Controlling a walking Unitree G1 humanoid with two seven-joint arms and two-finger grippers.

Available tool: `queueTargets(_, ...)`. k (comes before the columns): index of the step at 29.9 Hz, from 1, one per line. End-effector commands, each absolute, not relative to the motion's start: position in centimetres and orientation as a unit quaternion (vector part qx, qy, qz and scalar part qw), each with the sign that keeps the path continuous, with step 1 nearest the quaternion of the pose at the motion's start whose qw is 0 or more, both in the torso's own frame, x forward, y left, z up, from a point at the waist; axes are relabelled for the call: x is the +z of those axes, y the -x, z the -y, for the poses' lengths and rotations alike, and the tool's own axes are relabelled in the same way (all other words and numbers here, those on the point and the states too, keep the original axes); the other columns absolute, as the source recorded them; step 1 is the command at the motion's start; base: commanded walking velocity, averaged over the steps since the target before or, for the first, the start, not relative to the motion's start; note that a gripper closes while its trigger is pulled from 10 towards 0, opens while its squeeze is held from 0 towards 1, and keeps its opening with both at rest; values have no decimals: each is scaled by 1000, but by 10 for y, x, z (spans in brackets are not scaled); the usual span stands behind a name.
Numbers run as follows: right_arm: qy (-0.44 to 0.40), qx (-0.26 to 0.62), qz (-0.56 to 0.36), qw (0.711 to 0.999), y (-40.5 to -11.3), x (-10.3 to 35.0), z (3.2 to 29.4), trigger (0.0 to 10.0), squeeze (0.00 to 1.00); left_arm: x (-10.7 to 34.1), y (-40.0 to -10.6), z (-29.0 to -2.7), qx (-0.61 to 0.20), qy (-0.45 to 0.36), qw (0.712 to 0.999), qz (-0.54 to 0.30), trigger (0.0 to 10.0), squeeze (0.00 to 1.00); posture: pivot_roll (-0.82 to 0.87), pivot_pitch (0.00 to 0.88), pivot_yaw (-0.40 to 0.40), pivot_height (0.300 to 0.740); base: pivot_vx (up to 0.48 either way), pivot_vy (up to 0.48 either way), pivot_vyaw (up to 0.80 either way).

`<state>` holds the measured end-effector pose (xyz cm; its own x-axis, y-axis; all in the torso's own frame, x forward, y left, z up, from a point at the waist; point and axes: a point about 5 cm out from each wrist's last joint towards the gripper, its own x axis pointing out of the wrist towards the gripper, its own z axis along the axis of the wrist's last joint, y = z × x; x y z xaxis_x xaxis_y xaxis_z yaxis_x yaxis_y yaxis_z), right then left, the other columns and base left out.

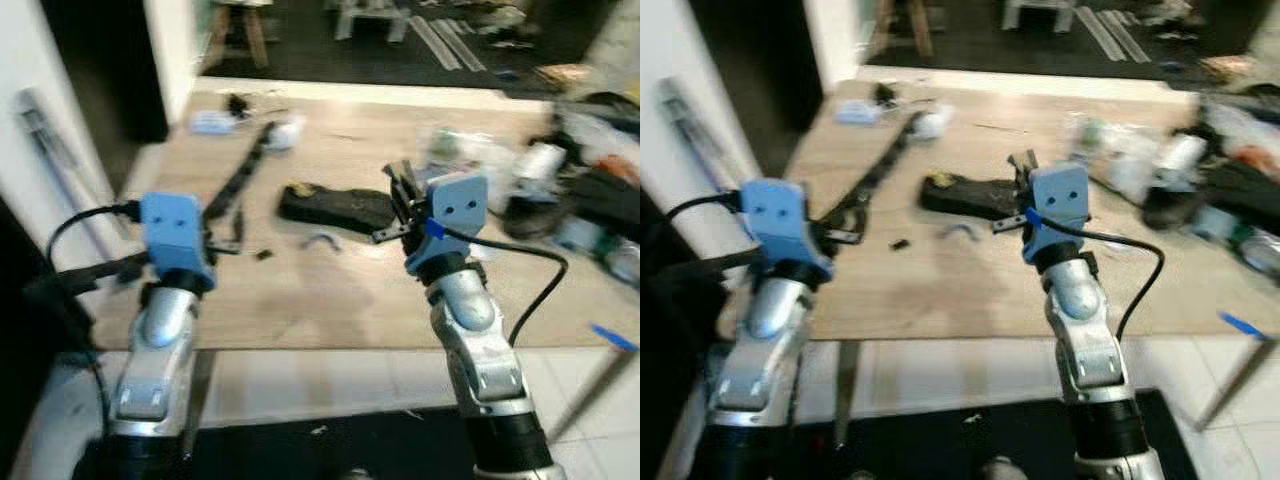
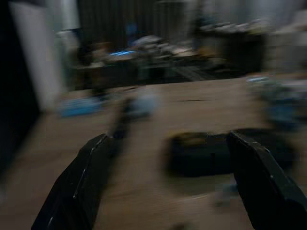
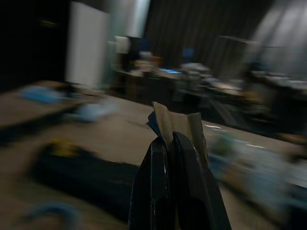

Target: Picking trash to rubbish bin

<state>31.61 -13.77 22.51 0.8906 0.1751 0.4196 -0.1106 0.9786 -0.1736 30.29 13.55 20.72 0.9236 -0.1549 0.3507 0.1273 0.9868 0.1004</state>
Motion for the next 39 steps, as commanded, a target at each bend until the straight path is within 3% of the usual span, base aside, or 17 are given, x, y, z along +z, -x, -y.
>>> queueTargets(1,77,74,226,968,-316,224,136,10000,0,207,-305,-135,-69,-44,980,179,10000,0,15,135,-68,740,0,0,-800)
queueTargets(5,67,69,229,969,-317,224,136,10000,0,207,-305,-127,-106,-19,980,167,10000,0,17,135,-68,740,0,0,-800)
queueTargets(11,31,72,223,972,-317,222,137,10000,0,209,-306,-129,-71,-5,984,163,10000,0,11,135,-61,740,0,0,-800)
queueTargets(25,50,76,217,972,-317,214,133,10000,0,209,-303,-122,-99,-13,981,165,10000,0,17,154,-58,740,0,0,-800)
queueTargets(39,58,78,208,973,-317,211,132,10000,0,211,-303,-127,-94,42,983,153,10000,0,14,152,-57,740,0,0,-800)
